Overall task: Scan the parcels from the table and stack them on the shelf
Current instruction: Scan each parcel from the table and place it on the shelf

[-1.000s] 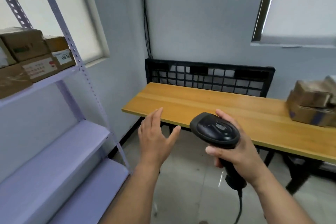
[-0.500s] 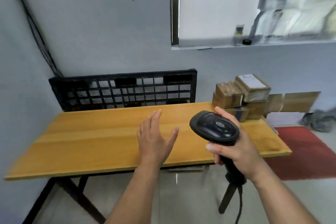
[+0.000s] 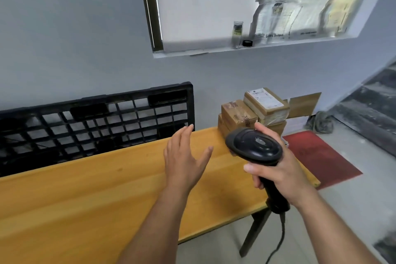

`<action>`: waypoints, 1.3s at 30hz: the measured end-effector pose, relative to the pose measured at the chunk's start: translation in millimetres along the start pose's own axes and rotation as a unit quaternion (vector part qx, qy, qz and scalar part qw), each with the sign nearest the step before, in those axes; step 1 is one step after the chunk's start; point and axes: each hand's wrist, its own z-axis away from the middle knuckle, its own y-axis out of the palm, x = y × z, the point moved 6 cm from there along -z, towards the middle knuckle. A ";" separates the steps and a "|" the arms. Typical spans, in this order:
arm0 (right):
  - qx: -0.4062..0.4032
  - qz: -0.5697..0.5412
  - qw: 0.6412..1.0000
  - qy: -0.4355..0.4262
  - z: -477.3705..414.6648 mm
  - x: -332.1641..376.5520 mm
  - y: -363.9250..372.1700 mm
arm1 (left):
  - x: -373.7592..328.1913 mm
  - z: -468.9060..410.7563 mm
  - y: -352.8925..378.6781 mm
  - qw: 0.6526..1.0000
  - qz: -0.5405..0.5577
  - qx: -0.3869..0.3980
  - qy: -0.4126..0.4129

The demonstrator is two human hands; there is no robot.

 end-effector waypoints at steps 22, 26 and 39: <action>0.019 -0.012 0.999 0.024 -124.6 -60.9 -162.9 | -79.2 -105.8 163.0 0.984 -0.064 0.107 -0.129; 0.040 -0.017 0.999 0.023 -148.9 -76.1 -190.9 | -90.8 -126.9 195.1 0.969 -0.109 0.139 -0.171; 0.070 -0.060 0.995 0.037 -186.6 -109.2 -232.2 | -86.9 -147.6 217.0 0.920 -0.186 0.145 -0.313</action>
